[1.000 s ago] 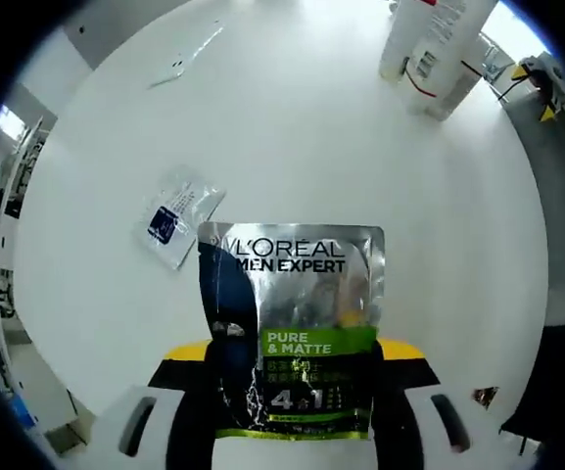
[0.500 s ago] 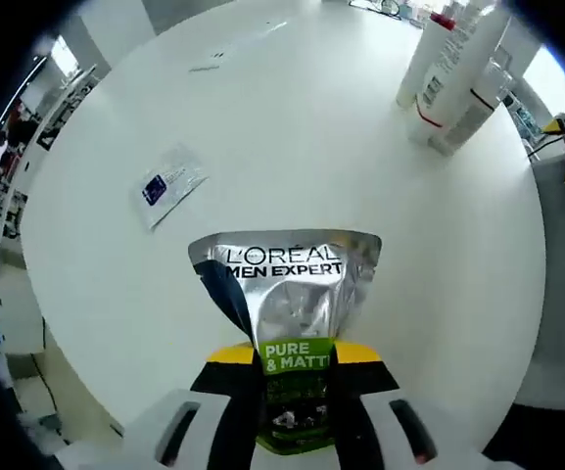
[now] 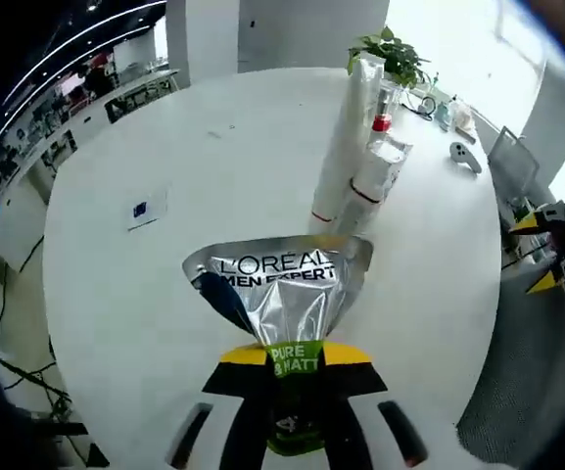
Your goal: Arrange the skincare products in the storage area until every visible bottle or jar stands upright without overlapping.
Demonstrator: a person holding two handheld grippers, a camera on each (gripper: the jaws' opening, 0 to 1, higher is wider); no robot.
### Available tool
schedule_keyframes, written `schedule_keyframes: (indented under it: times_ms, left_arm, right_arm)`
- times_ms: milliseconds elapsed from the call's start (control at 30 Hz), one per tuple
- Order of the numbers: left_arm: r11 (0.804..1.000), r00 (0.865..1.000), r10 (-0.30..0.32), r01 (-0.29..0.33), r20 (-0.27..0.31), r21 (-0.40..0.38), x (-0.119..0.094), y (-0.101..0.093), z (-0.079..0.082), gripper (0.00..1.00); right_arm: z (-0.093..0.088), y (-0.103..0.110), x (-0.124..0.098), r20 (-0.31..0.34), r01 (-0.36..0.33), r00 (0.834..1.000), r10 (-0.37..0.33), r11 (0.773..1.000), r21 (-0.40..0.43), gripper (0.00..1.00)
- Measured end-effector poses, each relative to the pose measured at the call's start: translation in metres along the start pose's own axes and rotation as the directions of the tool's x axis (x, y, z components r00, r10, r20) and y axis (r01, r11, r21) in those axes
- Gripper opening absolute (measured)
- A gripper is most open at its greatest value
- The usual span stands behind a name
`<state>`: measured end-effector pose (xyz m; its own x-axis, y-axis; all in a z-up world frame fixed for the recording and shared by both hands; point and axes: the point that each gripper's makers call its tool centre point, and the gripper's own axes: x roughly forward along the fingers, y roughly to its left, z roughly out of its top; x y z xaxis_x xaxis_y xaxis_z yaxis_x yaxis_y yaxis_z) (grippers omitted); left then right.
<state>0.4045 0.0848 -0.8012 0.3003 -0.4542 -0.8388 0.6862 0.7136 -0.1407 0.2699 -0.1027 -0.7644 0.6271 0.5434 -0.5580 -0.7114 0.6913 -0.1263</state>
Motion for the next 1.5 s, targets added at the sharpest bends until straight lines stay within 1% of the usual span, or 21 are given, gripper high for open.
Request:
schedule_keyframes:
  times_ms: [67, 133, 233, 433, 633, 733, 800, 833, 900, 933, 1000, 1033, 1067, 1100, 1133, 1167, 1233, 1333, 1400, 1467, 1500]
  left_arm:
    - [1.000, 0.999, -0.013, 0.013, 0.034, -0.021, -0.008, -0.022, -0.006, 0.15]
    - [0.996, 0.996, -0.010, 0.019, 0.090, -0.090, -0.015, -0.038, -0.008, 0.14]
    - [0.993, 0.992, -0.023, 0.037, 0.124, -0.109, -0.024, -0.065, -0.016, 0.14]
    - [0.978, 0.974, -0.057, 0.098, 0.221, -0.182, -0.038, -0.121, -0.027, 0.12]
    - [0.952, 0.955, -0.047, 0.132, 0.294, -0.276, -0.044, -0.145, -0.043, 0.11]
    - [0.942, 0.946, -0.033, 0.137, 0.322, -0.306, -0.046, -0.150, -0.049, 0.11]
    - [0.932, 0.937, -0.020, 0.145, 0.350, -0.333, -0.049, -0.152, -0.048, 0.11]
    - [0.916, 0.920, -0.012, 0.167, 0.391, -0.366, -0.052, -0.155, -0.045, 0.10]
    - [0.894, 0.905, -0.006, 0.196, 0.426, -0.402, -0.055, -0.160, -0.041, 0.10]
    - [0.883, 0.892, 0.002, 0.211, 0.451, -0.420, -0.057, -0.163, -0.039, 0.10]
    - [0.873, 0.865, 0.003, 0.242, 0.501, -0.424, -0.060, -0.174, -0.033, 0.10]
    - [0.872, 0.861, 0.008, 0.243, 0.509, -0.425, -0.061, -0.175, -0.032, 0.10]
    - [0.874, 0.865, 0.010, 0.237, 0.502, -0.425, -0.059, -0.180, -0.035, 0.10]
    - [0.892, 0.872, 0.001, 0.221, 0.489, -0.395, -0.058, -0.184, -0.035, 0.11]
    - [0.928, 0.879, 0.003, 0.176, 0.477, -0.330, -0.058, -0.184, -0.035, 0.11]
    - [0.934, 0.873, 0.013, 0.163, 0.487, -0.317, -0.060, -0.183, -0.033, 0.11]
    - [0.928, 0.872, 0.011, 0.173, 0.489, -0.329, -0.061, -0.184, -0.035, 0.11]
    - [0.944, 0.878, 0.021, 0.140, 0.478, -0.298, -0.061, -0.182, -0.038, 0.11]
    - [0.966, 0.887, 0.023, 0.099, 0.462, -0.237, -0.061, -0.183, -0.040, 0.11]
    - [0.971, 0.881, 0.009, 0.106, 0.473, -0.216, -0.062, -0.189, -0.038, 0.11]
    - [0.977, 0.880, -0.007, 0.107, 0.475, -0.184, -0.062, -0.194, -0.037, 0.12]
  right_arm:
    - [0.003, 0.003, 0.000, 0.013, -0.010, 1.000, 0.010, 1.000, -0.009, 0.43]
    - [0.004, 0.006, 0.000, 0.018, -0.023, 1.000, 0.023, 1.000, -0.018, 0.43]
    - [0.007, 0.010, 0.000, 0.027, -0.035, 0.999, 0.036, 0.999, -0.032, 0.43]
    - [0.012, 0.021, 0.000, 0.040, -0.074, 0.996, 0.077, 0.994, -0.075, 0.43]
    - [0.022, 0.027, -0.001, 0.056, -0.115, 0.991, 0.119, 0.991, -0.067, 0.43]
    - [0.029, 0.031, -0.001, 0.058, -0.154, 0.986, 0.156, 0.987, -0.038, 0.46]
    - [0.038, 0.038, 0.002, 0.086, -0.208, 0.975, 0.204, 0.978, 0.029, 0.50]
    - [0.047, 0.039, 0.003, 0.120, -0.232, 0.969, 0.218, 0.965, 0.119, 0.51]
    - [0.057, 0.042, 0.008, 0.174, -0.287, 0.954, 0.246, 0.917, 0.278, 0.55]
    - [0.063, 0.041, 0.010, 0.207, -0.305, 0.948, 0.242, 0.877, 0.372, 0.57]
    - [0.068, 0.042, 0.013, 0.258, -0.345, 0.934, 0.246, 0.810, 0.474, 0.60]
    - [0.070, 0.043, 0.014, 0.274, -0.360, 0.929, 0.250, 0.786, 0.503, 0.62]
    - [0.072, 0.047, 0.014, 0.290, -0.377, 0.923, 0.254, 0.753, 0.540, 0.64]
    - [0.074, 0.049, 0.014, 0.299, -0.383, 0.920, 0.254, 0.742, 0.550, 0.65]
    - [0.074, 0.052, 0.015, 0.303, -0.390, 0.917, 0.259, 0.737, 0.551, 0.66]
    - [0.073, 0.057, 0.015, 0.304, -0.401, 0.913, 0.271, 0.729, 0.554, 0.67]
    - [0.074, 0.063, 0.015, 0.313, -0.416, 0.907, 0.282, 0.714, 0.563, 0.67]
    - [0.073, 0.069, 0.019, 0.312, -0.422, 0.905, 0.289, 0.701, 0.575, 0.67]
    - [0.071, 0.070, 0.022, 0.303, -0.416, 0.908, 0.288, 0.689, 0.593, 0.65]
    - [0.071, 0.073, 0.024, 0.307, -0.430, 0.903, 0.302, 0.648, 0.629, 0.61]
    - [0.071, 0.075, 0.024, 0.313, -0.441, 0.898, 0.310, 0.639, 0.631, 0.59]
